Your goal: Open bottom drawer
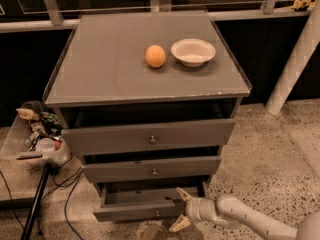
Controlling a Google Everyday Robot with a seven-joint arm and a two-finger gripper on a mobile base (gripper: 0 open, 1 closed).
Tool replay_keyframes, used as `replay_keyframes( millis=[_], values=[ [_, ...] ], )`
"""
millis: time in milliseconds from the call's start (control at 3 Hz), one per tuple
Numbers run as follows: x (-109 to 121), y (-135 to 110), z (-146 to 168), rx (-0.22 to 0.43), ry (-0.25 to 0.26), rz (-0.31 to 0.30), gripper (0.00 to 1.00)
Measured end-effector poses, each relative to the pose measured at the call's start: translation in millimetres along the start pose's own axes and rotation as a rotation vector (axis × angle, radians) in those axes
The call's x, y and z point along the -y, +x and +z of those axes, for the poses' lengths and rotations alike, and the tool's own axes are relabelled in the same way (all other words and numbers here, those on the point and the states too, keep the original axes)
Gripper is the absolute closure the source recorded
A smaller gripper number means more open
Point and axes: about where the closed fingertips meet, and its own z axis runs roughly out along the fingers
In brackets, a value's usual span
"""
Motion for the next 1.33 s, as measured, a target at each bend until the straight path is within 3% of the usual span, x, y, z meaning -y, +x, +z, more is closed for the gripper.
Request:
replay_keyframes(
  millis=[667, 1333],
  values=[
    [7, 6, 10, -0.012, 0.0, -0.006, 0.0],
    [12, 38, 9, -0.067, 0.017, 0.004, 0.0]
  ],
)
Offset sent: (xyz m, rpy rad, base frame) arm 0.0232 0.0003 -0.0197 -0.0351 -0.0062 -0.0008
